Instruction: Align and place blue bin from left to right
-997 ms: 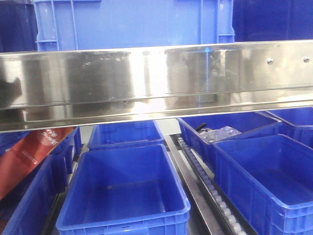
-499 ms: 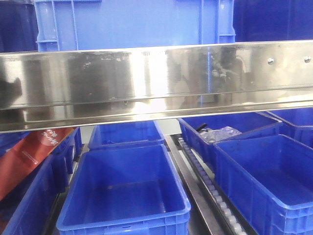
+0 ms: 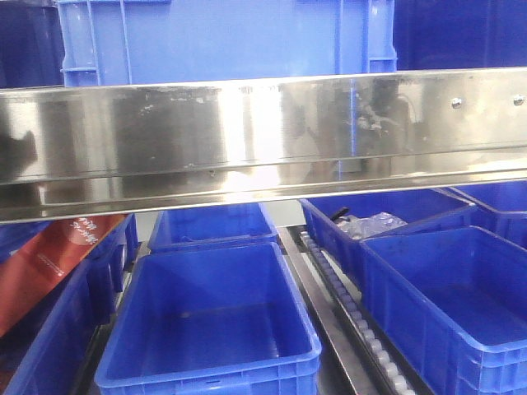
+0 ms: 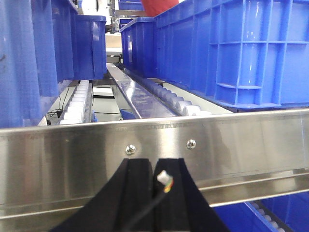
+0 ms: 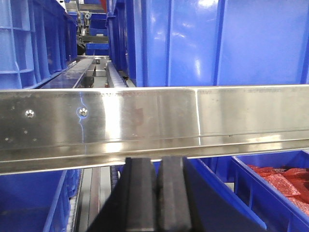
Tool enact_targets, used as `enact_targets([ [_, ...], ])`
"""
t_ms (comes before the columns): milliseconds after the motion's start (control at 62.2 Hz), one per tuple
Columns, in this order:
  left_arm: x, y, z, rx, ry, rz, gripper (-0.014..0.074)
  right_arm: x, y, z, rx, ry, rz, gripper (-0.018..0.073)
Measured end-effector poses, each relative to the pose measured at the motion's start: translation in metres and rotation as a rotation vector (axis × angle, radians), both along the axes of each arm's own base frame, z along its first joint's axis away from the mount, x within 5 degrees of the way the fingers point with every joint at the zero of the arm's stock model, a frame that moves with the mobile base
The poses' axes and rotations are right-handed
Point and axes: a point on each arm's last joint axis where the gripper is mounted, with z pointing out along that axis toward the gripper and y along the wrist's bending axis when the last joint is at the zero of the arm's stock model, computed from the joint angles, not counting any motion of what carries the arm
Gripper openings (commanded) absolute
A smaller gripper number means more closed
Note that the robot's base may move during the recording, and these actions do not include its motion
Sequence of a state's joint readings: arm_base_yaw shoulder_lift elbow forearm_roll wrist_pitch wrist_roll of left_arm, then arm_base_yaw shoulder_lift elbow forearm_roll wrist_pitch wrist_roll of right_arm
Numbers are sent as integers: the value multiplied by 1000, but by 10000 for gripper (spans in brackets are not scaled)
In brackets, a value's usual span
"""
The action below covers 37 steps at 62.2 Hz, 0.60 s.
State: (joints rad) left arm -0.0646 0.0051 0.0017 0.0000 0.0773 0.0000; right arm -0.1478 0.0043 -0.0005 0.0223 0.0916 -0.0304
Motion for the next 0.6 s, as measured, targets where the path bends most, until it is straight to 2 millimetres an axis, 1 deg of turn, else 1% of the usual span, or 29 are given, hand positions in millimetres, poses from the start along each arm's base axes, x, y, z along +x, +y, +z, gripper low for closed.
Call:
enact_targets([
  [595, 0, 0, 0, 0, 0, 0, -111, 0, 0, 0, -2, 0, 0, -162],
])
